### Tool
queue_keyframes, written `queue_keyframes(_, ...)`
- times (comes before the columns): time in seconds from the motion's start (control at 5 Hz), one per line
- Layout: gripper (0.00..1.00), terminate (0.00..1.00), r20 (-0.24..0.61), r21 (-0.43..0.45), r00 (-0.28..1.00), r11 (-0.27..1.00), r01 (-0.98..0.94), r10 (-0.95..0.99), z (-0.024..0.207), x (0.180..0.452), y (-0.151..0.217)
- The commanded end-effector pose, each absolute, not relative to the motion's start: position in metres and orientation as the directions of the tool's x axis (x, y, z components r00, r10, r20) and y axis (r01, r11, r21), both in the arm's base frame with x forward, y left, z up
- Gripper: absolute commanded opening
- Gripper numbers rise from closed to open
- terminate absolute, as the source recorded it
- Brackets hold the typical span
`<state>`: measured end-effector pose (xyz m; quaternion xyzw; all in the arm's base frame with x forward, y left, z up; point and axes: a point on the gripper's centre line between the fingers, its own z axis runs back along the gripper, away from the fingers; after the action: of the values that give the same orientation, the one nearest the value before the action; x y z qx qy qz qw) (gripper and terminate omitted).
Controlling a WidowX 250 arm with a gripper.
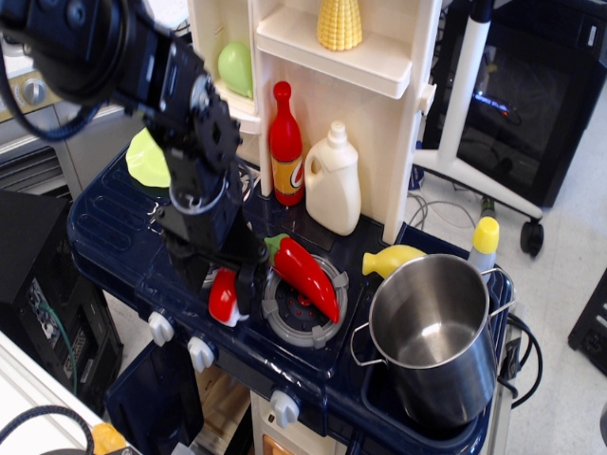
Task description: Put sushi in pot or pan
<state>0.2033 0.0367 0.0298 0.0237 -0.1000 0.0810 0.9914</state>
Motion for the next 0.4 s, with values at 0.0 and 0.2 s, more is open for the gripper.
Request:
queue_keyframes(0.0, 0.0, 0.0, 0.241, 0.042, 0.945, 0.971, -0.236, 0.219, 0.027, 0.215, 0.023)
queue_keyframes(0.2, 0.0, 0.0, 0.201, 0.04, 0.936, 0.952, -0.303, 0.289, 0.053, 0.222, 0.006)
